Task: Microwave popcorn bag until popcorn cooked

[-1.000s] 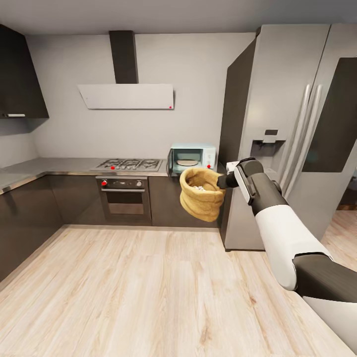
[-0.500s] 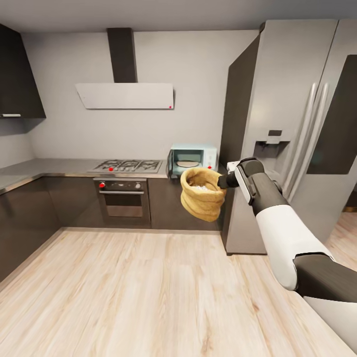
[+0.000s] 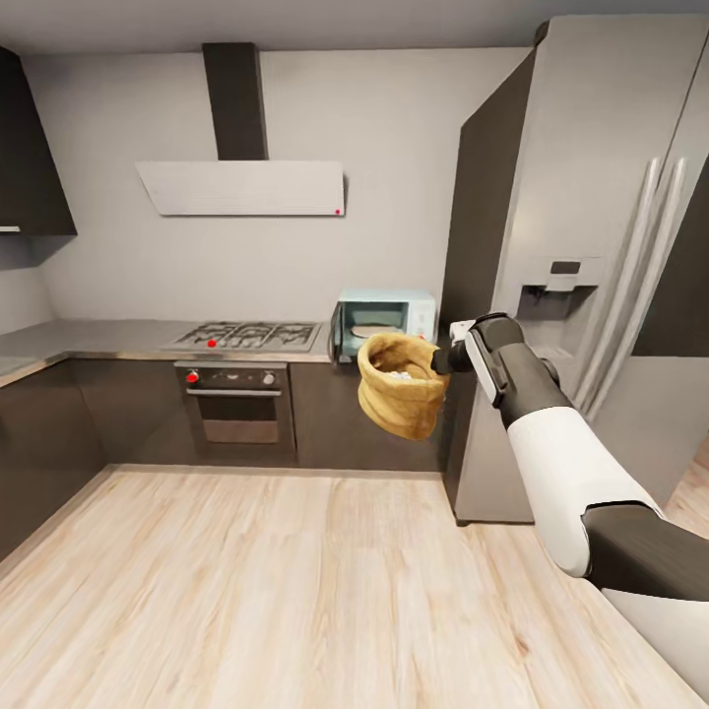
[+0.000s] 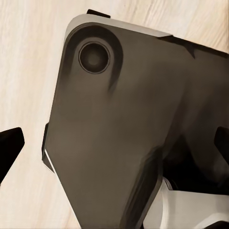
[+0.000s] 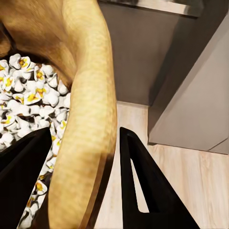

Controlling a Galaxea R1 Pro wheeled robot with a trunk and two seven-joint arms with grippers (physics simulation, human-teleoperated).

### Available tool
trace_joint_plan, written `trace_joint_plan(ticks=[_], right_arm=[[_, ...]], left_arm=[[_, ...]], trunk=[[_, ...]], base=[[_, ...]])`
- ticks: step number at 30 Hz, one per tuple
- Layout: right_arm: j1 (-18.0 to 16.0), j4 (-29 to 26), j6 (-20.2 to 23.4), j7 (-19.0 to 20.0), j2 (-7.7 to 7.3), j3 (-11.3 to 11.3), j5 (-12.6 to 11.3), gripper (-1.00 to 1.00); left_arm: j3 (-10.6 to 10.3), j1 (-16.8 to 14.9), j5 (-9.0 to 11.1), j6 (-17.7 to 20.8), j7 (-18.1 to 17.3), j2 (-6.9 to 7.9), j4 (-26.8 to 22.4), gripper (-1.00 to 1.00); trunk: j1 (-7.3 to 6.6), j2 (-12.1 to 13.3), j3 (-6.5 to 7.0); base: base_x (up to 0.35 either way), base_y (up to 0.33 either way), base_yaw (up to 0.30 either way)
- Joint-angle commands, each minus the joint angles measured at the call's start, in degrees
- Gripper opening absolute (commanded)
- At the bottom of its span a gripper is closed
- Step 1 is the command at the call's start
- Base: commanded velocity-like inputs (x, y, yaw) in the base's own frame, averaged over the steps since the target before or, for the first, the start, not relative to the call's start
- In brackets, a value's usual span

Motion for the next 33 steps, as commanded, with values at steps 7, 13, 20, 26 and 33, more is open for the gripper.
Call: trace_joint_plan(ticks=[7,13,20,26,33], right_arm=[[0.0,-0.6,0.2,0.7,-0.11,0.3,0.6,-1.00],[0.0,-0.8,0.2,0.7,-0.05,0.1,0.6,-1.00],[0.0,-0.7,0.2,0.6,0.00,0.1,0.6,-1.00],[0.0,-0.8,0.2,0.6,0.58,0.0,0.6,-1.00],[0.0,-0.8,0.2,0.6,0.72,0.0,0.6,-1.00]], left_arm=[[0.0,0.0,0.3,0.0,-0.1,0.01,-0.1,1.00],[0.0,0.0,0.4,-0.2,-0.1,-0.01,-0.2,1.00],[0.1,0.0,0.3,-0.2,0.1,-0.09,-0.1,1.00],[0.1,0.0,0.3,-0.2,0.1,-0.17,-0.1,1.00],[0.1,0.0,0.3,-0.3,0.1,-0.11,-0.2,1.00]], trunk=[[0.04,0.0,-0.07],[0.04,0.0,-0.07],[0.04,0.0,-0.07],[0.04,0.0,-0.07],[0.04,0.0,-0.07]], base=[[0.321,0.000,0.000],[0.321,0.000,0.000],[0.321,0.000,0.000],[0.321,0.000,0.000],[0.321,0.000,0.000]])
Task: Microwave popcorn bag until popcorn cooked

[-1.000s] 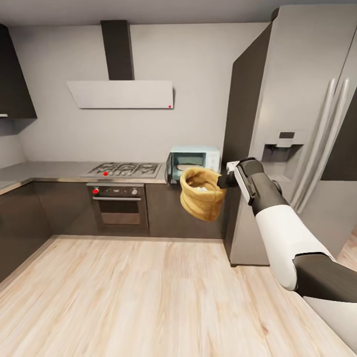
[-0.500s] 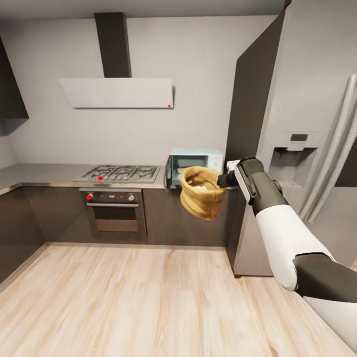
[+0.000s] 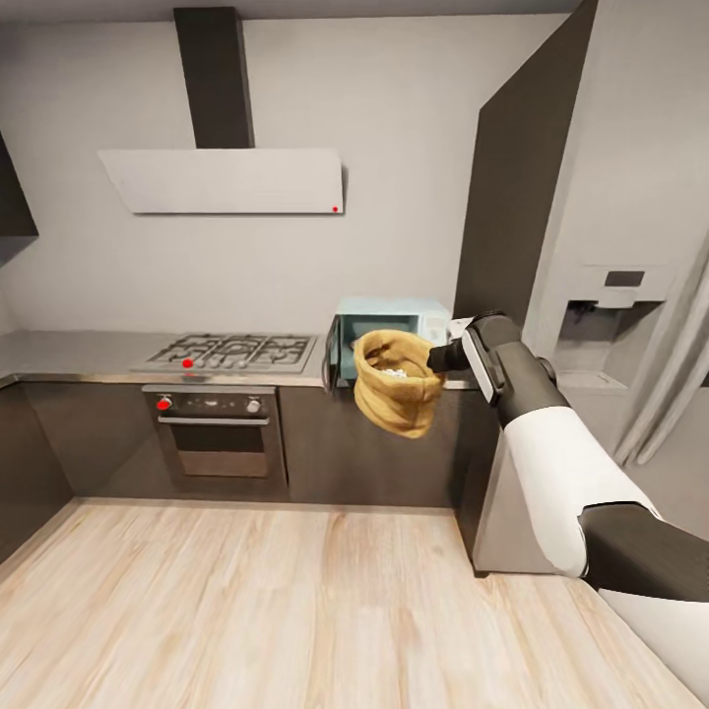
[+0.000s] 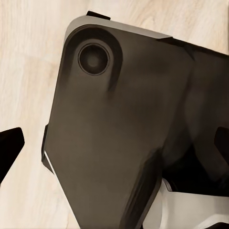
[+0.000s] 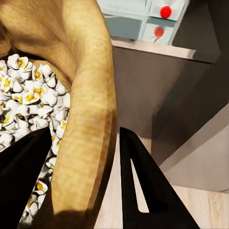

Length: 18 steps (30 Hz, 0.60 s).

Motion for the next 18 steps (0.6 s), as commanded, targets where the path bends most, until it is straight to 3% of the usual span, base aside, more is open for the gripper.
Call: trace_joint_plan(ticks=[1,5,18], right_arm=[[0.0,-0.1,0.2,0.6,0.00,0.0,0.6,-1.00],[0.0,-0.1,0.2,0.6,-0.16,0.0,0.6,-1.00],[0.0,2.7,0.2,-0.4,0.08,0.2,0.2,-1.00]], left_arm=[[0.1,0.0,0.3,-0.1,-0.1,0.00,-0.1,1.00],[0.1,0.0,0.3,-0.1,-0.1,0.01,-0.1,1.00],[0.2,0.0,0.3,-0.2,-0.1,-0.08,-0.1,1.00]], trunk=[[0.04,0.0,-0.06],[0.04,0.0,-0.06],[0.04,0.0,-0.06]], base=[[0.321,0.000,0.000],[0.131,0.000,0.000],[0.005,0.000,0.000]])
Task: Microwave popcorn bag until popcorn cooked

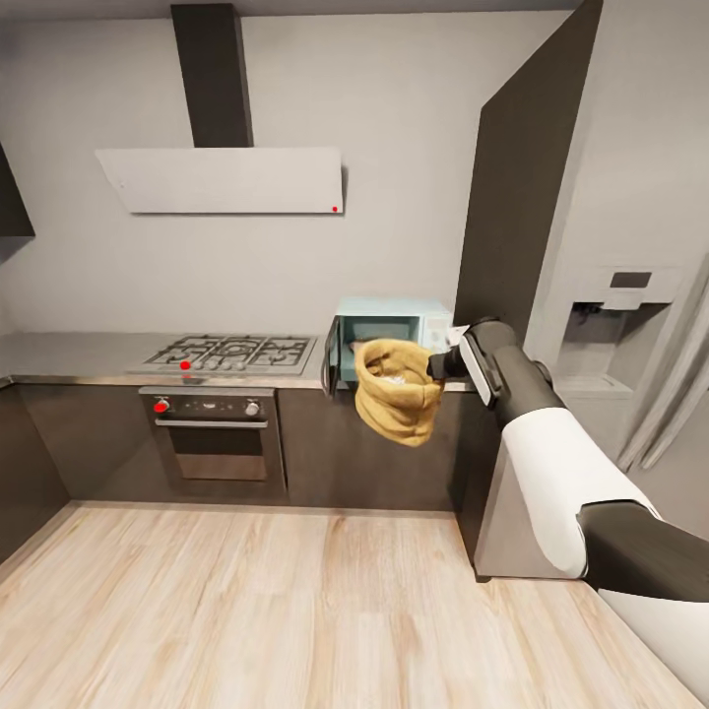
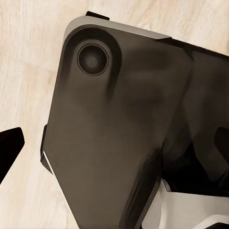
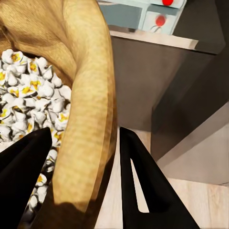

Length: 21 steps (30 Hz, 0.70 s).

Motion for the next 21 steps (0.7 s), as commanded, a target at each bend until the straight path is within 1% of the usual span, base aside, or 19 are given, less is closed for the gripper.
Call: trace_joint_plan(ticks=[1,12,16,21], right_arm=[[0.0,0.0,0.2,0.5,0.00,0.0,0.6,-1.00],[0.0,0.6,0.2,0.5,0.00,0.0,0.5,-1.00],[0.0,0.7,0.2,0.4,0.22,0.1,0.6,-1.00],[0.0,0.8,0.2,-0.4,0.34,0.1,0.5,-1.00]], left_arm=[[0.1,0.0,0.3,-0.1,-0.1,-0.01,-0.1,1.00],[0.1,0.0,0.3,-0.1,-0.1,-0.01,-0.1,1.00],[0.1,0.0,0.3,-0.1,-0.1,-0.01,-0.1,1.00],[0.1,0.0,0.3,-0.1,-0.1,-0.01,-0.1,1.00]], trunk=[[0.01,0.0,-0.06],[0.01,0.0,-0.06],[0.01,0.0,-0.06],[0.01,0.0,-0.06]], base=[[0.000,0.000,0.000],[0.000,0.000,0.000],[0.000,0.000,0.000],[0.000,0.000,0.000]])
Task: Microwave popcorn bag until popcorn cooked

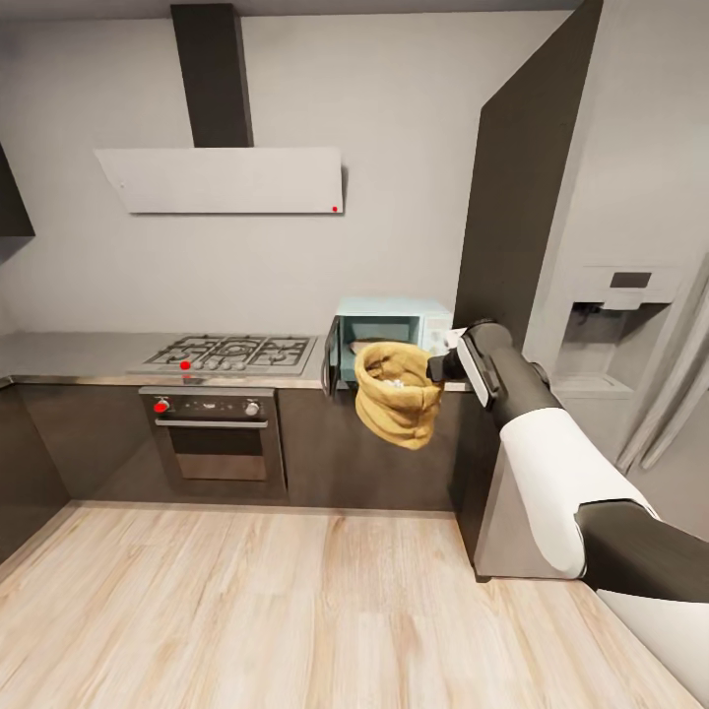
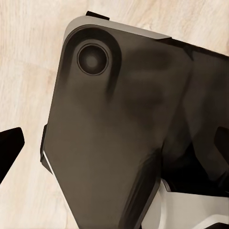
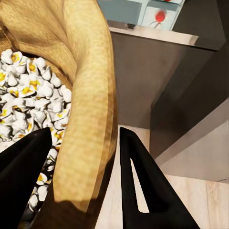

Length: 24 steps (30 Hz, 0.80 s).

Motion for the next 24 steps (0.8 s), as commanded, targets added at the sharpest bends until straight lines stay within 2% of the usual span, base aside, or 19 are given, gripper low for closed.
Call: trace_joint_plan(ticks=[1,5,8,13,18,24], right_arm=[[0.0,0.0,0.2,0.4,0.00,0.0,0.5,-1.00],[0.0,0.3,0.2,-1.4,0.06,0.0,0.5,-1.00],[0.0,5.9,0.2,-5.0,0.32,-0.1,0.5,-1.00],[-0.9,9.8,0.2,-5.7,1.10,-0.2,0.4,-1.00],[-4.7,13.8,0.2,-5.6,1.15,-0.4,0.2,-1.00],[-8.4,15.4,0.2,-5.6,1.23,-0.6,0.1,-1.00]], left_arm=[[0.1,0.0,0.3,-0.1,-0.1,-0.01,-0.1,1.00],[0.1,0.0,0.2,-0.1,-0.1,-0.01,-0.1,1.00],[0.1,0.0,0.3,-0.1,-0.1,-0.01,-0.1,1.00],[0.1,0.0,0.2,-0.1,-0.1,-0.01,-0.1,1.00],[0.1,0.0,0.2,-0.1,-0.1,-0.01,-0.1,1.00],[0.0,0.0,0.2,-0.1,-0.1,0.06,-0.1,1.00]], trunk=[[0.01,0.0,-0.06],[0.01,0.0,-0.06],[0.01,0.0,-0.06],[0.01,0.0,-0.06],[0.01,0.0,-0.06],[0.01,0.0,-0.06]], base=[[0.000,0.000,0.000],[0.000,0.000,0.000],[0.000,0.000,0.000],[0.000,0.000,0.000],[0.000,0.000,0.000],[0.000,0.000,0.000]])
